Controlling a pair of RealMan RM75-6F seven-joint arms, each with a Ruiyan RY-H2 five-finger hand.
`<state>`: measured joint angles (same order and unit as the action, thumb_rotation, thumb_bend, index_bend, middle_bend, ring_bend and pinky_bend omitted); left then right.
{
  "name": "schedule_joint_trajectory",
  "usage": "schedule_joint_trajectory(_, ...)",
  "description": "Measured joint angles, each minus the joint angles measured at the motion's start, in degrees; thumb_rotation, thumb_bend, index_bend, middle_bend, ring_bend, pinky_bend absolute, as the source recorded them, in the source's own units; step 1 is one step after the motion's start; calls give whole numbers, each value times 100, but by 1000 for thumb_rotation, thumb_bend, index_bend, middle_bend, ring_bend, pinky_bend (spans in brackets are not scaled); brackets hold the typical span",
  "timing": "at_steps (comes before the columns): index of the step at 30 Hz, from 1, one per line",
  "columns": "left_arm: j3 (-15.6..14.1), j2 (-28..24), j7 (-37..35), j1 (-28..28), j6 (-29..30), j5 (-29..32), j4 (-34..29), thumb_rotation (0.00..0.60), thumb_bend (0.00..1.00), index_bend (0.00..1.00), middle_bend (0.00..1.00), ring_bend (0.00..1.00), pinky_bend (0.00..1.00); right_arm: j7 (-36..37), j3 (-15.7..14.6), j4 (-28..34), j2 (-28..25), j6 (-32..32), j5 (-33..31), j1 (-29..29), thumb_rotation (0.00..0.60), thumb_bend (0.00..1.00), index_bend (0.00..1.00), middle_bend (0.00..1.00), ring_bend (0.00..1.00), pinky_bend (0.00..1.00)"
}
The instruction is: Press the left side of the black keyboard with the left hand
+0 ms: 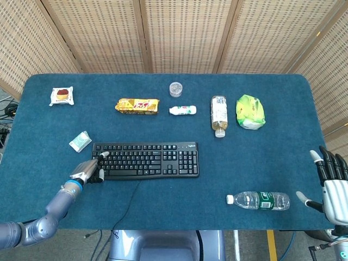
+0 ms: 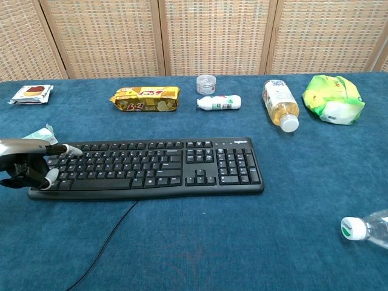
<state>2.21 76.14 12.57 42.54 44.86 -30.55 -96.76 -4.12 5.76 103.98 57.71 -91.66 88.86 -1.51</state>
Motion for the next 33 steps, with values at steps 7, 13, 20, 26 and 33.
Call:
schedule_joint_trajectory(7,-7,55,-48,13,-36,-28,89,600,745,0,934,941,932,-2,0,-1,0,3,-4,-1,600,0,0,0,0,0)
schedule_joint_trajectory(13,-8,44,-83,3,-12,-36,104,600,723,0,935,941,932,13,3,-2,-3,0,-10,0,600,0,0,0,0,0)
schedule_joint_trajectory(20,196,-432,-461,-203,189,-517,-378,600,492,0,898,907,929,74,-6,9,-26,-25,23,12,600,0,0,0,0,0)
schedule_joint_trajectory(26,435,-1063,-1113,-760,911,-1680,-901,600,44,0,180,230,375,54,-21,23,-24,-28,60,13,600,0,0,0,0,0)
schedule_joint_trajectory(33,406,-1496,-1303,-1665,2599,-3218,-1031,600,0,0,0,0,0,-43,-48,57,3,-56,129,24,600,0,0,0,0,0)
